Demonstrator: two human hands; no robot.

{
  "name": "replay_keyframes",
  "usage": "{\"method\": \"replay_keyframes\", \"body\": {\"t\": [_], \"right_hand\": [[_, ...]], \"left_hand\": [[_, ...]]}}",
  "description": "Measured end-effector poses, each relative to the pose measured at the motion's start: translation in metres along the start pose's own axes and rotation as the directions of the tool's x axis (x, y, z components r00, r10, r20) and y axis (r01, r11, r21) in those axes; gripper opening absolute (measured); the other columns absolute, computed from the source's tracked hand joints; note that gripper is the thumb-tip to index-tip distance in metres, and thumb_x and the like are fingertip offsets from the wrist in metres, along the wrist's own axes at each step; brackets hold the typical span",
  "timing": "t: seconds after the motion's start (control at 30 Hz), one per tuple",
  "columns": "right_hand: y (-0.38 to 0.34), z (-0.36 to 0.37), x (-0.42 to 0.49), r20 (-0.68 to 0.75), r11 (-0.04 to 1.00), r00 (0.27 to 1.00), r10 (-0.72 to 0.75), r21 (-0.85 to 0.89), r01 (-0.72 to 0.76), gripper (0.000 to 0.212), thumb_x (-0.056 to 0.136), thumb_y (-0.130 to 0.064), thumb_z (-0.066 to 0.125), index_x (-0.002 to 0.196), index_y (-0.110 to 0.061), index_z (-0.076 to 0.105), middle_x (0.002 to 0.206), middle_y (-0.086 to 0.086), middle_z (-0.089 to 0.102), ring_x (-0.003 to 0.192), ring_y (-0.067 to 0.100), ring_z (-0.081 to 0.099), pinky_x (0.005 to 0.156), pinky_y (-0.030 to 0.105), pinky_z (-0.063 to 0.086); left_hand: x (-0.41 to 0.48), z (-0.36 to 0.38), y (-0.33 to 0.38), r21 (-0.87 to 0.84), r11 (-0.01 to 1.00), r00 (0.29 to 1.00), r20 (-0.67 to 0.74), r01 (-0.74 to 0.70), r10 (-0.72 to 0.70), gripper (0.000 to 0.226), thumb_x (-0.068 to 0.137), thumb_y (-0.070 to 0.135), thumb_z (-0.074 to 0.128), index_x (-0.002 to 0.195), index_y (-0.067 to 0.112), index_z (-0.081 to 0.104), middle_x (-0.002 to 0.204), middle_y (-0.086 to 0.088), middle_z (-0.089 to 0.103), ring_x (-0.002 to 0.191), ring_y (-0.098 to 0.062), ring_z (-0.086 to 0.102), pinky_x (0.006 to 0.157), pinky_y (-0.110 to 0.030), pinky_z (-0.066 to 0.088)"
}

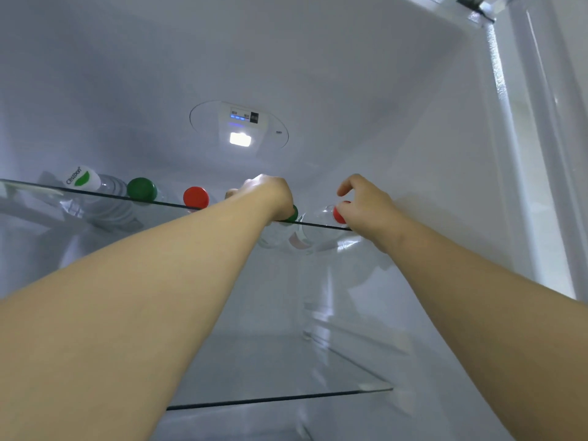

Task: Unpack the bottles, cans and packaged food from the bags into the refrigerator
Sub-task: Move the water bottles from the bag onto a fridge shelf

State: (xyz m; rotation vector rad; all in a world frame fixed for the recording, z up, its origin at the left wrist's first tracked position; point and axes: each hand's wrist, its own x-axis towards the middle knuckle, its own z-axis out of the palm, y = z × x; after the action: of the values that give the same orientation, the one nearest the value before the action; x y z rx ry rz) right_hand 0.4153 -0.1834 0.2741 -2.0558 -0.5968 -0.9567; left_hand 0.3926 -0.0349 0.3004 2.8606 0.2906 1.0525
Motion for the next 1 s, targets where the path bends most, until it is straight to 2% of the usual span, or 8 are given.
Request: {"method": "replay_keyframes", "body": {"t": [0.1, 0.23, 0.37, 0.53, 0.73, 0.83, 0.9, 1.0], "right_hand": [[0.003, 0.004, 0.006, -0.059, 0.994, 0.998, -0.018, -0.112, 0.011, 0.019, 0.089, -0.004, 0.045, 0.097, -0.018, 0.054, 0.100, 0.005, 0.048, 0.082, 0.024, 0.050, 0.067, 0.027, 0.042], [0.003, 0.008, 0.013, -0.054, 0.980, 0.998, -0.018, -0.198, 0.007, 0.025, 0.086, -0.001, 0.052, 0.104, -0.013, 0.063, 0.110, 0.008, 0.057, 0.097, 0.026, 0.054, 0.081, 0.028, 0.046], [0.002, 0.010, 0.019, -0.030, 0.982, 1.000, 0.010, -0.188, -0.015, 0.024, 0.084, -0.001, 0.056, 0.103, -0.011, 0.067, 0.114, 0.009, 0.061, 0.099, 0.026, 0.057, 0.079, 0.025, 0.045], [0.002, 0.015, 0.032, 0.019, 0.970, 0.999, 0.047, -0.241, -0.041, 0.021, 0.084, -0.005, 0.061, 0.101, -0.014, 0.068, 0.113, 0.006, 0.063, 0.087, 0.020, 0.054, 0.073, 0.021, 0.042], [0.004, 0.022, 0.038, 0.006, 0.955, 0.998, 0.061, -0.292, -0.057, 0.022, 0.084, -0.006, 0.057, 0.102, -0.013, 0.068, 0.108, 0.008, 0.065, 0.099, 0.025, 0.061, 0.077, 0.025, 0.047], [0.006, 0.024, 0.037, 0.003, 0.957, 0.998, 0.060, -0.283, -0.057, 0.022, 0.087, -0.009, 0.056, 0.105, -0.015, 0.067, 0.110, 0.008, 0.065, 0.102, 0.025, 0.059, 0.076, 0.024, 0.043], [0.007, 0.024, 0.036, -0.015, 0.960, 0.998, 0.068, -0.271, -0.070, 0.023, 0.087, -0.009, 0.056, 0.107, -0.015, 0.066, 0.113, 0.008, 0.064, 0.104, 0.026, 0.059, 0.078, 0.024, 0.043], [0.005, 0.021, 0.030, -0.058, 0.967, 0.996, 0.073, -0.239, -0.085, 0.023, 0.087, -0.010, 0.058, 0.110, -0.013, 0.063, 0.115, 0.008, 0.061, 0.105, 0.026, 0.057, 0.077, 0.025, 0.042]], "left_hand": [[0.007, 0.002, 0.002, 0.004, 1.000, 1.000, -0.007, -0.004, 0.004, 0.021, 0.085, 0.027, 0.046, 0.069, 0.015, 0.049, 0.078, -0.005, 0.055, 0.086, -0.029, 0.048, 0.091, -0.043, 0.047], [0.002, -0.001, 0.004, 0.019, 0.998, 0.998, 0.024, -0.059, 0.059, 0.017, 0.092, 0.022, 0.044, 0.083, 0.010, 0.052, 0.073, -0.002, 0.053, 0.078, -0.025, 0.047, 0.055, -0.024, 0.039], [-0.002, -0.002, 0.003, 0.033, 0.995, 0.996, 0.022, -0.091, 0.090, 0.010, 0.092, 0.019, 0.044, 0.094, 0.013, 0.053, 0.078, -0.002, 0.050, 0.072, -0.023, 0.043, 0.050, -0.022, 0.031], [-0.001, -0.002, 0.001, -0.030, 0.996, 0.997, 0.007, -0.079, 0.079, 0.010, 0.090, 0.017, 0.046, 0.099, 0.016, 0.051, 0.092, -0.006, 0.047, 0.077, -0.025, 0.040, 0.052, -0.022, 0.031], [-0.003, -0.002, 0.000, -0.126, 0.989, 0.997, -0.025, -0.077, 0.074, 0.007, 0.090, 0.015, 0.046, 0.096, 0.016, 0.049, 0.092, -0.006, 0.045, 0.078, -0.025, 0.039, 0.057, -0.023, 0.035], [0.001, 0.002, -0.003, -0.180, 0.982, 0.998, -0.031, -0.060, 0.056, 0.012, 0.088, 0.017, 0.047, 0.097, 0.018, 0.054, 0.092, -0.005, 0.048, 0.079, -0.026, 0.041, 0.081, -0.032, 0.046], [0.003, 0.005, -0.005, -0.221, 0.975, 0.997, -0.070, -0.034, 0.019, 0.014, 0.085, 0.018, 0.050, 0.096, 0.018, 0.059, 0.094, -0.004, 0.051, 0.081, -0.027, 0.044, 0.091, -0.040, 0.044], [-0.007, 0.003, -0.003, -0.180, 0.984, 0.979, -0.203, -0.003, -0.034, 0.022, 0.086, 0.017, 0.051, 0.105, 0.018, 0.060, 0.099, -0.005, 0.049, 0.092, -0.027, 0.041, 0.081, -0.036, 0.031]]}}
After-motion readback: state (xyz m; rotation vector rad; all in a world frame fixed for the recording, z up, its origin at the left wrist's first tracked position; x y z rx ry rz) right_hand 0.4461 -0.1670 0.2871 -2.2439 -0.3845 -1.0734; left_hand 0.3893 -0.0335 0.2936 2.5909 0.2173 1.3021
